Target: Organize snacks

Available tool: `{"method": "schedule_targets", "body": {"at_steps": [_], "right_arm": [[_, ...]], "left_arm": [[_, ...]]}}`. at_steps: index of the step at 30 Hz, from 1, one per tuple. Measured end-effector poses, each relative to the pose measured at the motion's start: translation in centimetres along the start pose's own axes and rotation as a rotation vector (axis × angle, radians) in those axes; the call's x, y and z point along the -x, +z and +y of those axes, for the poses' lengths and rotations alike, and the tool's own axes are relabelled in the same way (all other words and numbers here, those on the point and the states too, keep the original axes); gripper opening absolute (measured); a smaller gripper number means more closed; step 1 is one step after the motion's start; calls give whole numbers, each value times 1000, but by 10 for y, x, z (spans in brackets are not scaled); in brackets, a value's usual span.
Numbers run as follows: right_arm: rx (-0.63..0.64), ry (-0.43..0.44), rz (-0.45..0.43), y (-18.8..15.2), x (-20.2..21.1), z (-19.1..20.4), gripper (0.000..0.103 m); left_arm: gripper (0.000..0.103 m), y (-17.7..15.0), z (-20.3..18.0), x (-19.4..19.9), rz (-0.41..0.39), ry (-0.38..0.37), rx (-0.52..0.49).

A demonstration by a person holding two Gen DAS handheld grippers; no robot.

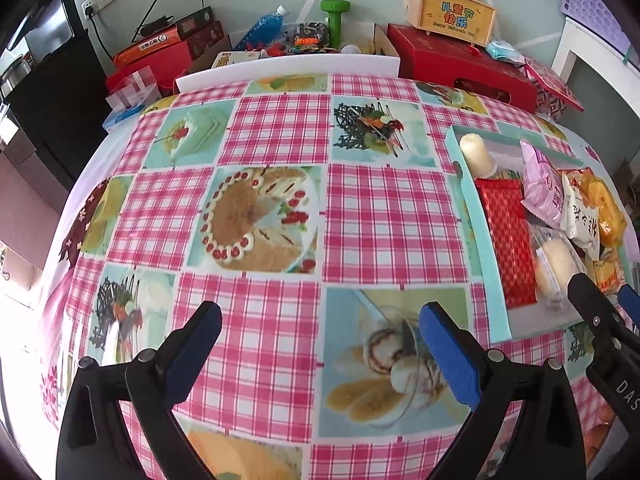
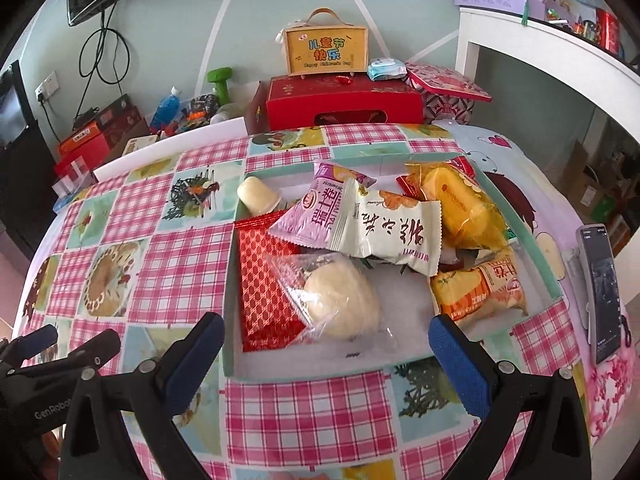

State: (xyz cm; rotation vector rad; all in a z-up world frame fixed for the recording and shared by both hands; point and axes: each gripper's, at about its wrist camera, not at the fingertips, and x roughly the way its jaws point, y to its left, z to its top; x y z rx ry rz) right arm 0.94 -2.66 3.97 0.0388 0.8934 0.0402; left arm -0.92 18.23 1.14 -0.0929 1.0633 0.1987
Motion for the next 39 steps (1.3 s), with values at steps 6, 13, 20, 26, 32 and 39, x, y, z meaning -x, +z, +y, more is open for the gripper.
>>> {"method": "schedule_targets", "body": {"at_steps": [6,13,20,26,32,39], "right_arm": [[5,-2,-1,-10,7,0,103],[10,-1,12,-18,10,-2,103],[14,-5,32,-19,3,-3,103],[23,-18,49,-17,-2,-2,103],[48,-32,60,-18,-5,2,103],[48,-31,60,-18,-5,2,103]], "left_arm": [[99,-11,6,3,3,-4,19],[99,-19,9,5,8,-2,26],[99,-19,6,6,6,-5,14],[99,-16,6,3,17,-10,12],[99,-15,6,0,28,-12,17],[99,-15,6,-1,32,-7,12]]}}
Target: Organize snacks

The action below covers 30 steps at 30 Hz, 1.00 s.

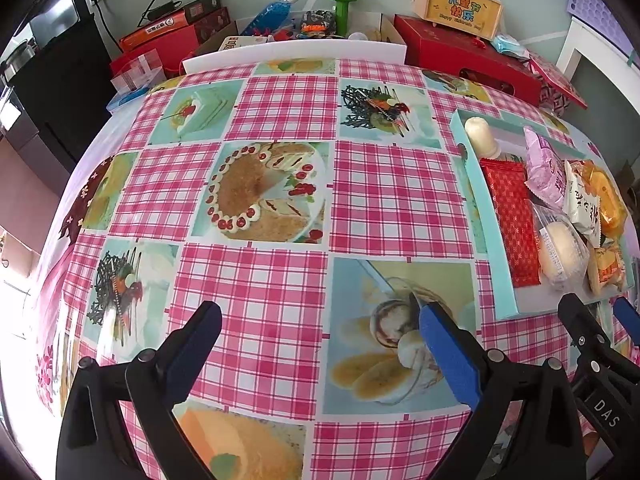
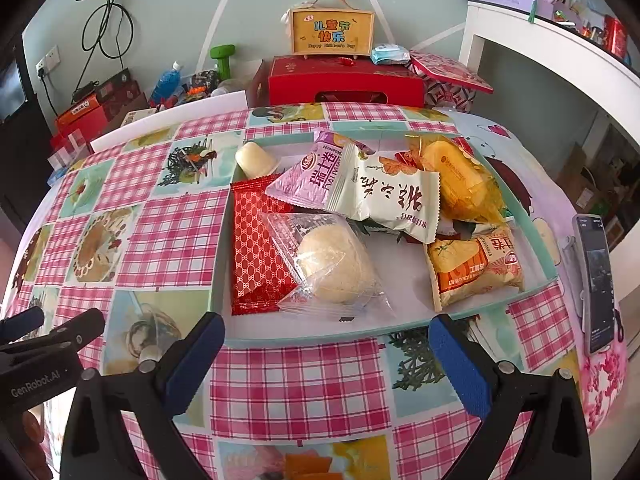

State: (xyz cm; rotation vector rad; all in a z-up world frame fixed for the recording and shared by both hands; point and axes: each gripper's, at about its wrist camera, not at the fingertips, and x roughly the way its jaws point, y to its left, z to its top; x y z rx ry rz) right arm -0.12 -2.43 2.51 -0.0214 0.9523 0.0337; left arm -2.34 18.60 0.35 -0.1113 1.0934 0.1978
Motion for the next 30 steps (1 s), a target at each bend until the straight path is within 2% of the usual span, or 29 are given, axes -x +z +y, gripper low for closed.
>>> {"method": "schedule_targets", "body": {"at_steps": [30], "right_arm": [[-4,-12,18,0,-3,-1,103]], "left_arm": [[99,0,-1,-1,3,5,-10]]}}
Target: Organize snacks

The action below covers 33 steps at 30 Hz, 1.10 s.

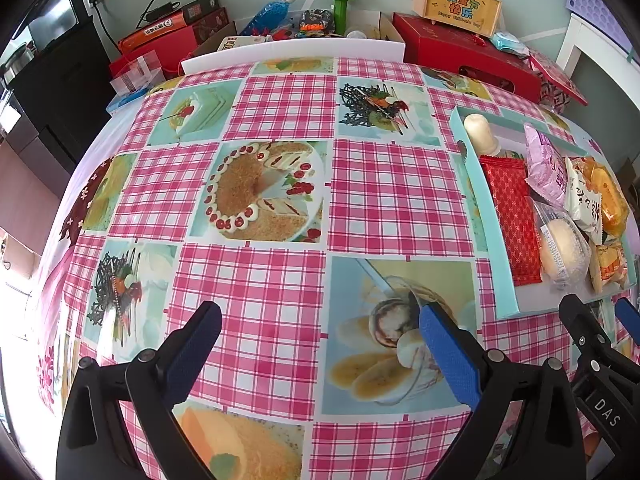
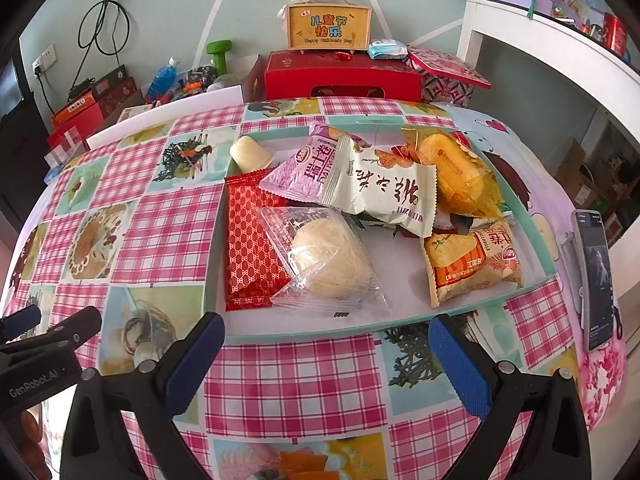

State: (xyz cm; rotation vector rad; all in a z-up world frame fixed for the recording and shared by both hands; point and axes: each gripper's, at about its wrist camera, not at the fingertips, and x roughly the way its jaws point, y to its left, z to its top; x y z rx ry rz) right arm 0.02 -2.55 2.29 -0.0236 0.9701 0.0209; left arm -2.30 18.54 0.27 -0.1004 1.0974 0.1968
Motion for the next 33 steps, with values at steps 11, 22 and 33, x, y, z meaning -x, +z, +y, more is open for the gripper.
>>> {"method": "schedule_targets", "body": {"at_steps": [11,22,33], "right_arm": [[-4,-8,8,0,-2,-1,103],[-3,-9,10,0,-2,-2,103],[-4,-11,14,-1,-4,-2,103]], "left_arm": [[99,-1,1,-1,5,-1,5],[99,-1,0,-1,6,-1,4],[99,-1,-1,-2,7,0,5]]}}
